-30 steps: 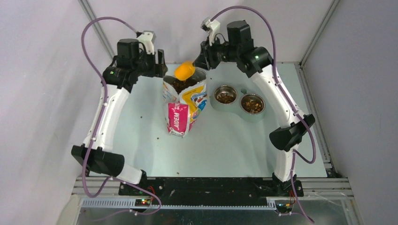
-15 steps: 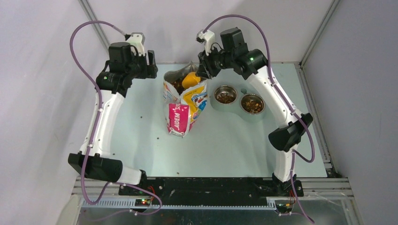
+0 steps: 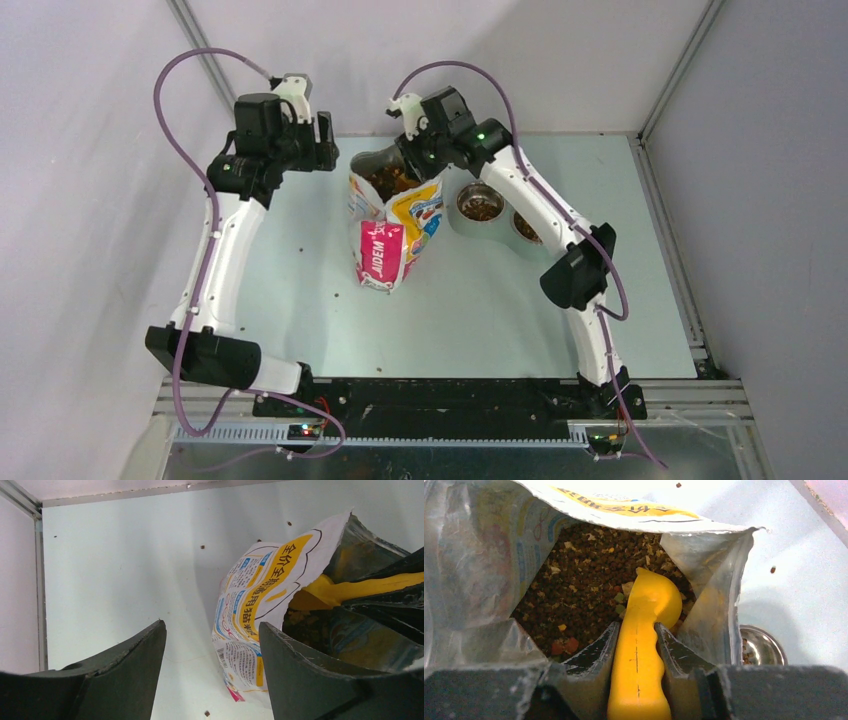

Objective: Serve the pet food

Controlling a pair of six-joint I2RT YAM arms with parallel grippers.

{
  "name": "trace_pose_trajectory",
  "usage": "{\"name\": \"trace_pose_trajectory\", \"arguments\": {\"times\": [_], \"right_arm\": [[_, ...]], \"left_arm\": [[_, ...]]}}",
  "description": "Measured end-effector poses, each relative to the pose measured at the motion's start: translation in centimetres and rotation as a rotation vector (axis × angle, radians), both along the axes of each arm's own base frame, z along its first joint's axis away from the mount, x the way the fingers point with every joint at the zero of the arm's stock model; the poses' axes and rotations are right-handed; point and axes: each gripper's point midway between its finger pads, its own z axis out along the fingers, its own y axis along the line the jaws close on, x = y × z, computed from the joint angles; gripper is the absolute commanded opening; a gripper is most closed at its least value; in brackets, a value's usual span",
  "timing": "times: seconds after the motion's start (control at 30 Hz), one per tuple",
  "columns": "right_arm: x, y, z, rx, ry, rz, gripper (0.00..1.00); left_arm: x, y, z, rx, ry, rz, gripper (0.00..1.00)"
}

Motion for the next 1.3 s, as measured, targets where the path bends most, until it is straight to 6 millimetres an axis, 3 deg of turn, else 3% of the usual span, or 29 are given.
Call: {"name": "trace_pose_trajectory", "arguments": {"times": [0.2, 0.47, 0.73, 0.97, 1.3], "right_arm": [[0.1, 1.3, -1.3, -0.007, -0.017, 0.016, 0.00], [-0.4, 2.5, -4.7, -0.042, -0.018, 0.088, 0.00], [-0.8, 2.4, -4.6, -0.007, 0.002, 0.181, 0.00], [-1.0, 2.3, -4.0, 0.132, 0.155, 0.238, 0.00], [-2.3, 2.8, -1.1, 0.310, 0.304, 0.279, 0.00]], "left_arm": [[-0.2, -0.3, -0.7, -0.007, 0.018, -0.016, 0.74], [-0.8, -0.6, 0.1, -0.026, 0.000, -0.031, 0.74], [-0.8, -0.8, 0.2, -0.037, 0.002, -0.038, 0.74], [-0.8, -0.9, 0.2, -0.038, 0.002, -0.040, 0.74], [-0.8, -0.9, 0.2, -0.038, 0.002, -0.040, 0.74]]}}
